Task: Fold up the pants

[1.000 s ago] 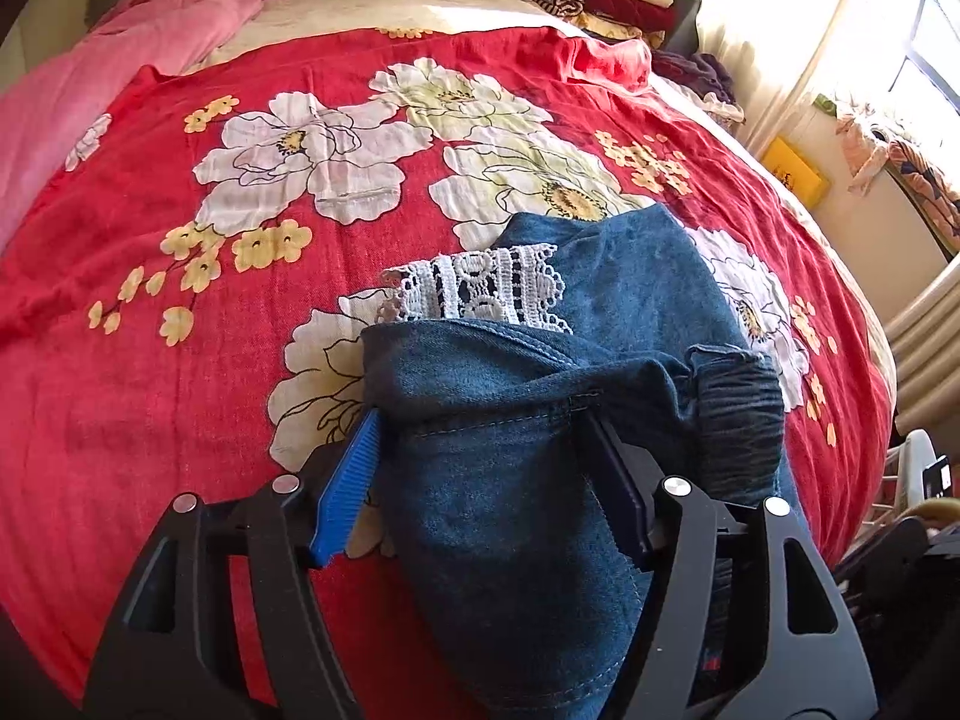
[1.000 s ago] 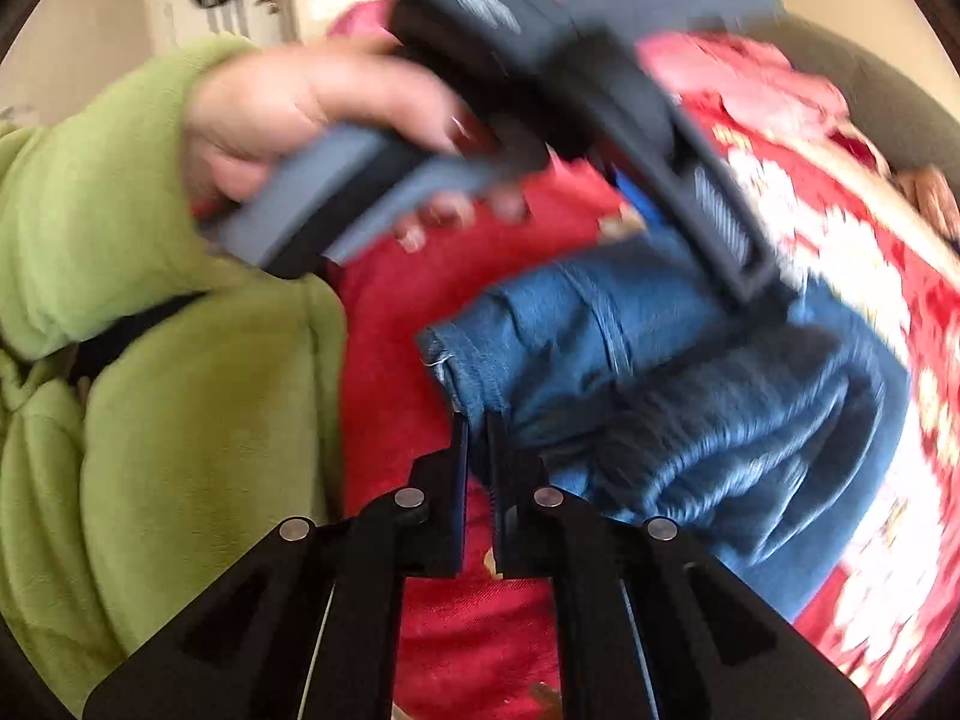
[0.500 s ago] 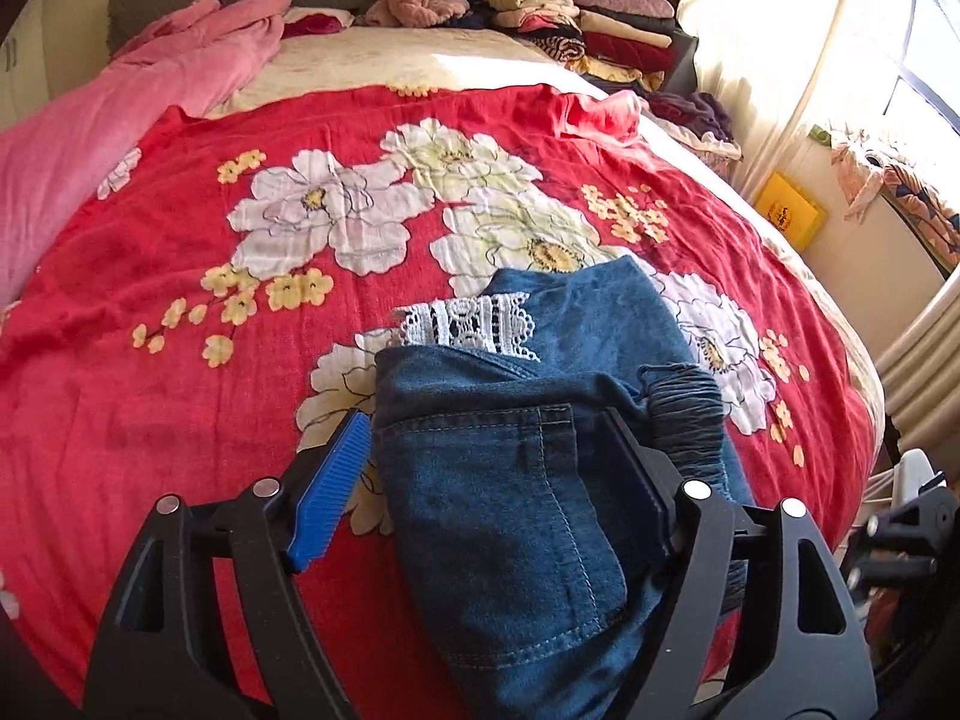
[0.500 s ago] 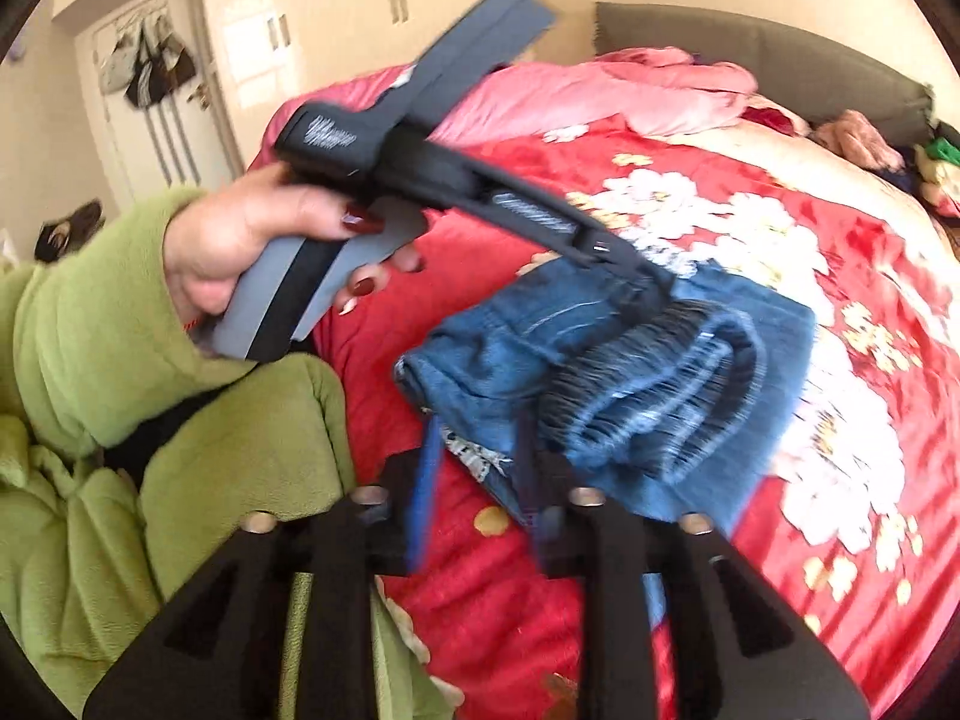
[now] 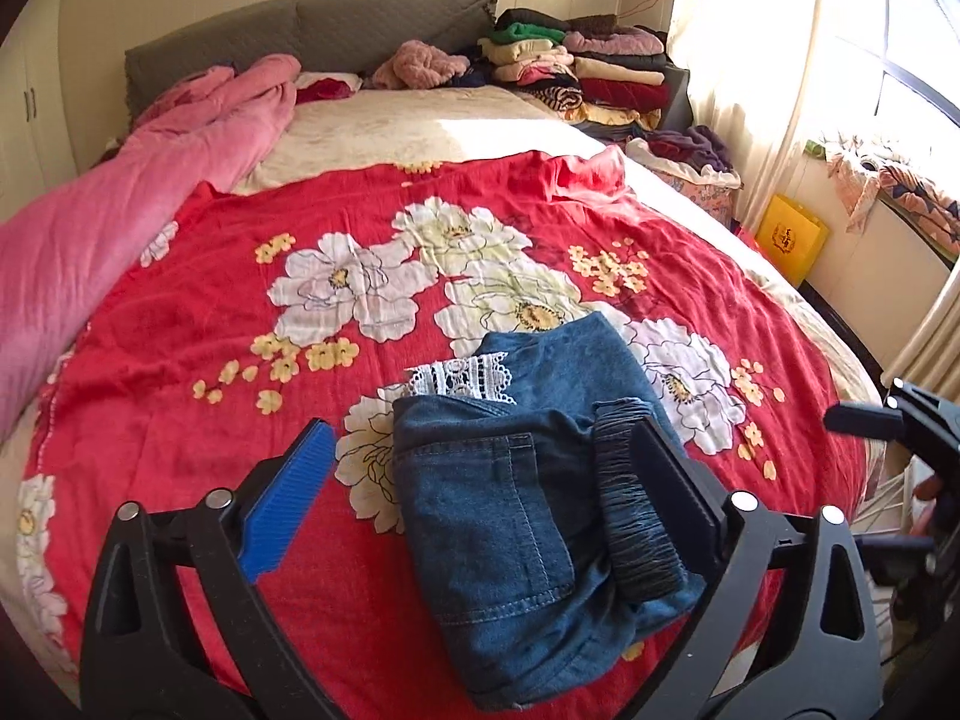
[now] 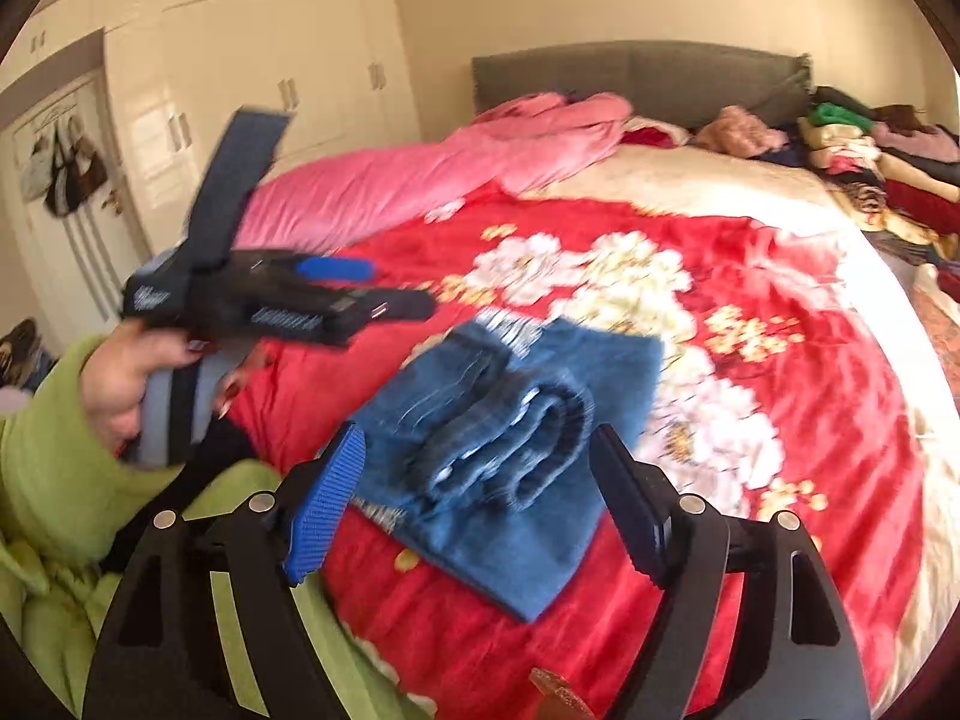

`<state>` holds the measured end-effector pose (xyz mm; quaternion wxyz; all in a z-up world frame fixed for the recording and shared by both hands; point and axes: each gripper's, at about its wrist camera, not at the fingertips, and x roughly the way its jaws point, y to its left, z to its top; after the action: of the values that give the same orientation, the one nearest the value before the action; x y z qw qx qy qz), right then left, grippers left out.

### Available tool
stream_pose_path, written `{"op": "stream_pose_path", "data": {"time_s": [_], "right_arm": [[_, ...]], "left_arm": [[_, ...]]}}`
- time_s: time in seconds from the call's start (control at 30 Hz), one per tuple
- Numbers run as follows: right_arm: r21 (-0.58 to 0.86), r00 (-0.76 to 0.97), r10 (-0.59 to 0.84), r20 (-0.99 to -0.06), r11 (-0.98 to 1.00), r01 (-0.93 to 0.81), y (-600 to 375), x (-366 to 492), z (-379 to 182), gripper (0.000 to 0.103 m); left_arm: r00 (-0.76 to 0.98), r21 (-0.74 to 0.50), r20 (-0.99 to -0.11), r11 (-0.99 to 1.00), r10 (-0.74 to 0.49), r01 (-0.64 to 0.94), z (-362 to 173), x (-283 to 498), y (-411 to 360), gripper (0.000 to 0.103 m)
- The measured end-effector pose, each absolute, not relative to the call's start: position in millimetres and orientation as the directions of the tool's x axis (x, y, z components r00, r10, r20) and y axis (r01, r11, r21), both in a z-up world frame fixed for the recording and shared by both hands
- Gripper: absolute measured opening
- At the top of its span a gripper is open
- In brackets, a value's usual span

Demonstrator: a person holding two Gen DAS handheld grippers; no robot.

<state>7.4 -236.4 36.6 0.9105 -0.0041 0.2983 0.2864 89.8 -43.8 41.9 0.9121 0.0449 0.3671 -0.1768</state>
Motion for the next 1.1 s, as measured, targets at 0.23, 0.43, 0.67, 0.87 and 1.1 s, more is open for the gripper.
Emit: {"op": "stream_pose_path", "data": {"time_s": [0.23, 0.43, 0.67, 0.87, 1.1], "right_arm": [[0.147, 0.721, 0.456, -0.523, 0.881, -0.451, -252, 12, 51, 0.076], [0.123, 0.745, 0.421, -0.517, 0.898, -0.422, -253, 15, 54, 0.076], [0.13, 0.743, 0.383, -0.549, 0.917, -0.376, -251, 30, 44, 0.076], [0.143, 0.709, 0.36, -0.606, 0.927, -0.348, -247, 47, 24, 0.076], [0.174, 0.631, 0.325, -0.704, 0.941, -0.291, -240, 78, -17, 0.076]], "left_arm": [[0.691, -0.016, -0.671, 0.937, -0.27, 0.35, 51, 78, -46, 0.093], [0.69, -0.005, -0.677, 0.939, -0.257, 0.345, 48, 74, -46, 0.093], [0.684, 0.0, -0.687, 0.943, -0.243, 0.334, 39, 78, -44, 0.093], [0.668, -0.006, -0.707, 0.947, -0.231, 0.321, 23, 84, -40, 0.093], [0.635, -0.003, -0.748, 0.957, -0.194, 0.289, -3, 101, -34, 0.093]]}}
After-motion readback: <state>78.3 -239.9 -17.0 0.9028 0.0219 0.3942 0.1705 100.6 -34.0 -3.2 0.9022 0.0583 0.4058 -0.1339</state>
